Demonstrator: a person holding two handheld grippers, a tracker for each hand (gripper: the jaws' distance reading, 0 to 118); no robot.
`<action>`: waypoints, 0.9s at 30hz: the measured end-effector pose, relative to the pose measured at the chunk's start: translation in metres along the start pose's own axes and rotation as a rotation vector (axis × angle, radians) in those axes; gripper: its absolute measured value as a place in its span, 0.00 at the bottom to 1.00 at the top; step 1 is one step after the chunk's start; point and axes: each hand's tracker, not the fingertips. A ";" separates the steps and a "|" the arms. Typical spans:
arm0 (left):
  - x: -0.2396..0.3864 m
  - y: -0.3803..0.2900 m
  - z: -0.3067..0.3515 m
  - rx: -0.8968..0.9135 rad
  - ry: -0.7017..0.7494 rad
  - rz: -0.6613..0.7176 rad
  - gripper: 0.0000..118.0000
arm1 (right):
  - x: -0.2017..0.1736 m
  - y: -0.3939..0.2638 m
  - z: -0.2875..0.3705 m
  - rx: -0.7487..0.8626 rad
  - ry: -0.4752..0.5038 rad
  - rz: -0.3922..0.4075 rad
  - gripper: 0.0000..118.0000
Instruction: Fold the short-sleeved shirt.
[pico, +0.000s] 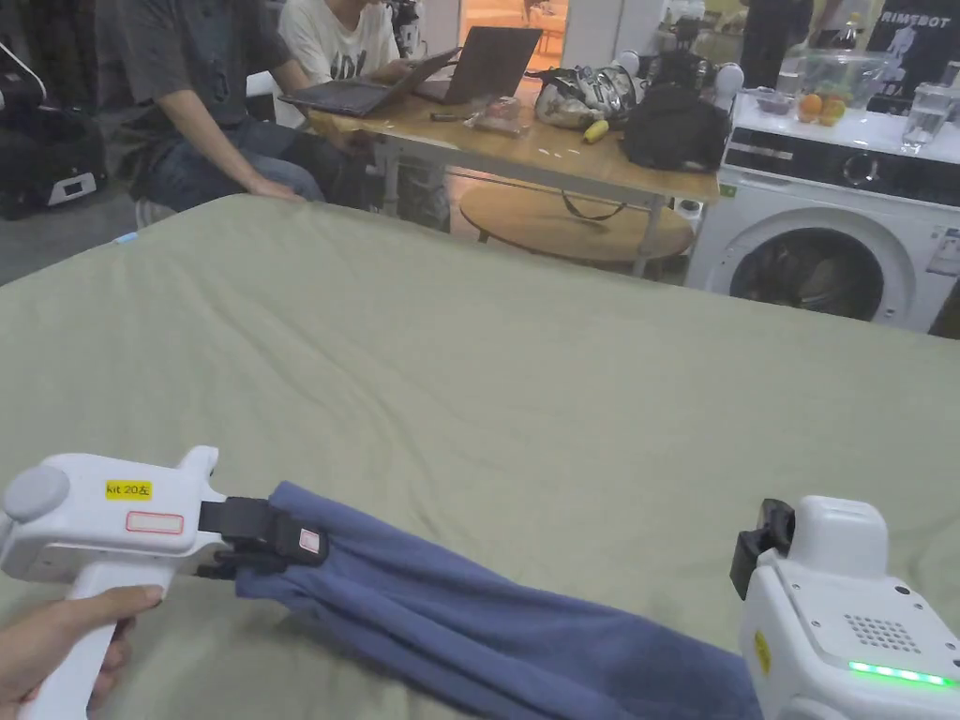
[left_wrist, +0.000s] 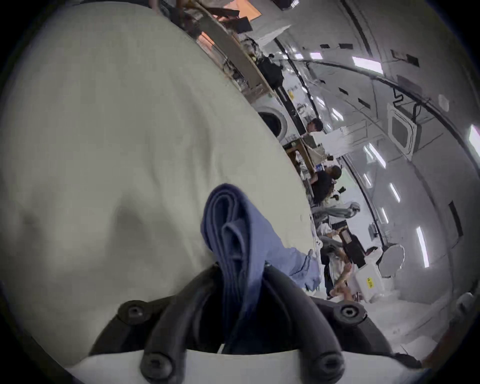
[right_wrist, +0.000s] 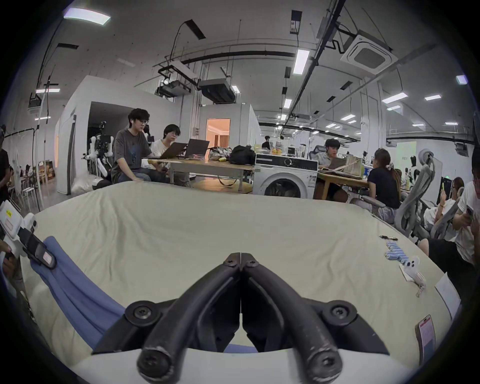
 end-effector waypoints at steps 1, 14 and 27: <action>0.002 0.003 0.006 0.013 0.005 0.008 0.04 | 0.000 0.001 0.001 0.003 0.002 0.002 0.00; 0.130 -0.035 -0.028 -0.037 0.007 -0.045 0.04 | 0.010 0.004 0.011 0.012 0.003 0.011 0.00; 0.150 -0.057 -0.212 -0.356 0.274 -0.172 0.04 | 0.040 -0.009 0.019 -0.017 -0.058 -0.006 0.00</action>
